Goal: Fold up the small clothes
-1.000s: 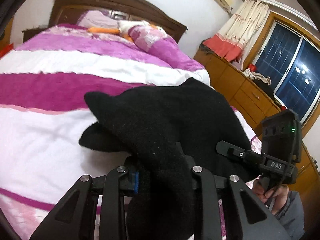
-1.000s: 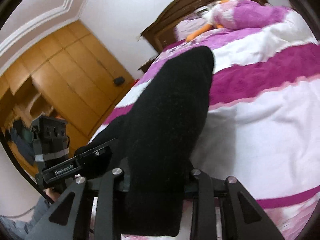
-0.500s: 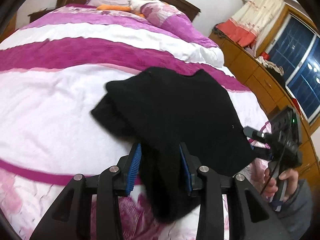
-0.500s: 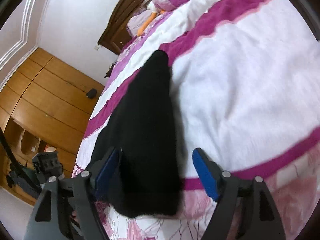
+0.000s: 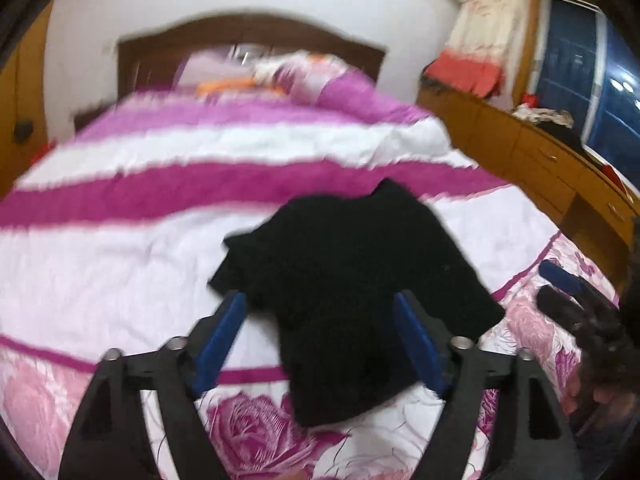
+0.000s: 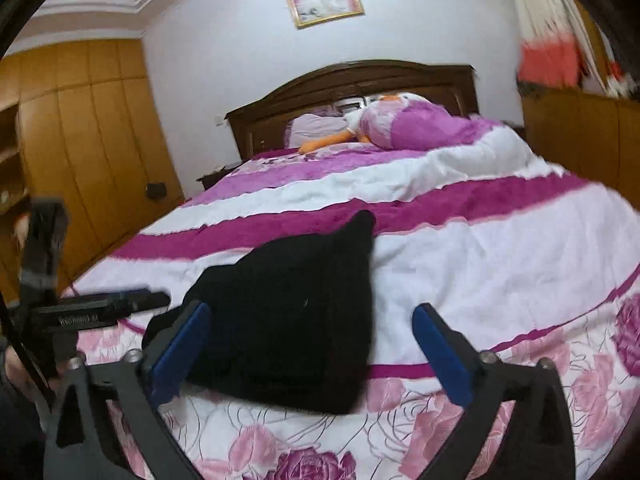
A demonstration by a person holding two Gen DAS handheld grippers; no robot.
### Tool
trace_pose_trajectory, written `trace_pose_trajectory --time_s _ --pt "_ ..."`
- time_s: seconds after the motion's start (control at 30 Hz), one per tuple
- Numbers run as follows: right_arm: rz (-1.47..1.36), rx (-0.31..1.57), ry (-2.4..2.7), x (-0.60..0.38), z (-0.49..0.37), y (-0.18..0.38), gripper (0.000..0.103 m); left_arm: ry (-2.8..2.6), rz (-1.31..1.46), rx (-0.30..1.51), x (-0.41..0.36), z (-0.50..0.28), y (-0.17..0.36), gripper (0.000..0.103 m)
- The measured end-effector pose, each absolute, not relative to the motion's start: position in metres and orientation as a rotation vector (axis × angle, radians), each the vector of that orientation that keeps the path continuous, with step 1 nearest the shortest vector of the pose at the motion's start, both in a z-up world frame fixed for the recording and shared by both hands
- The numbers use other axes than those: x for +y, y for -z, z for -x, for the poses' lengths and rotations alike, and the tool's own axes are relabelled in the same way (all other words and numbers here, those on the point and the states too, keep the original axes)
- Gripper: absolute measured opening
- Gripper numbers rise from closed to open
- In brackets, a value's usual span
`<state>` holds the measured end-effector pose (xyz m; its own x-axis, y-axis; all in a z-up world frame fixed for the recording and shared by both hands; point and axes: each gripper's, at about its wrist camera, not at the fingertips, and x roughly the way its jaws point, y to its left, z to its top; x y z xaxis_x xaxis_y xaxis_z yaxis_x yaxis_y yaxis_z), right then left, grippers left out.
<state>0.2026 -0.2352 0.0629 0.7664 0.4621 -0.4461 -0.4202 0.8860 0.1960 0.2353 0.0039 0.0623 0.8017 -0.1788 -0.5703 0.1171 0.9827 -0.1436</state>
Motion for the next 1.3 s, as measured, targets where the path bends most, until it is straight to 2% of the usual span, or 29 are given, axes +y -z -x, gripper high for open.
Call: trace_pose_trajectory --time_s 0.03,0.07,0.23,0.3,0.37,0.43,1.3 --pt "-0.075 0.495 -0.456 -0.233 -0.202 -0.060 0.103 0.168 0.083 0.599 -0.001 -0.234 -0.062 0.078" --pt "-0.072 0.484 -0.440 -0.230 -0.203 -0.055 0.103 0.171 0.052 0.572 -0.008 -0.230 -0.059 0.079" --pt "-0.087 0.364 -0.408 -0.234 -0.190 -0.036 0.103 0.128 -0.017 0.529 -0.017 -0.233 -0.020 0.080" --pt "-0.069 0.390 -0.398 -0.230 -0.191 -0.023 0.103 0.129 -0.005 0.603 -0.014 -0.243 0.002 0.080" --pt "-0.047 0.417 -0.401 -0.224 -0.196 -0.014 0.103 0.132 0.020 0.603 -0.011 -0.241 0.002 0.081" --pt "-0.024 0.449 -0.413 -0.218 -0.202 -0.010 0.103 0.112 0.029 0.582 -0.009 -0.237 0.000 0.090" --pt "-0.044 0.488 -0.408 -0.221 -0.202 -0.007 0.103 0.097 -0.001 0.594 -0.013 -0.235 0.005 0.090"
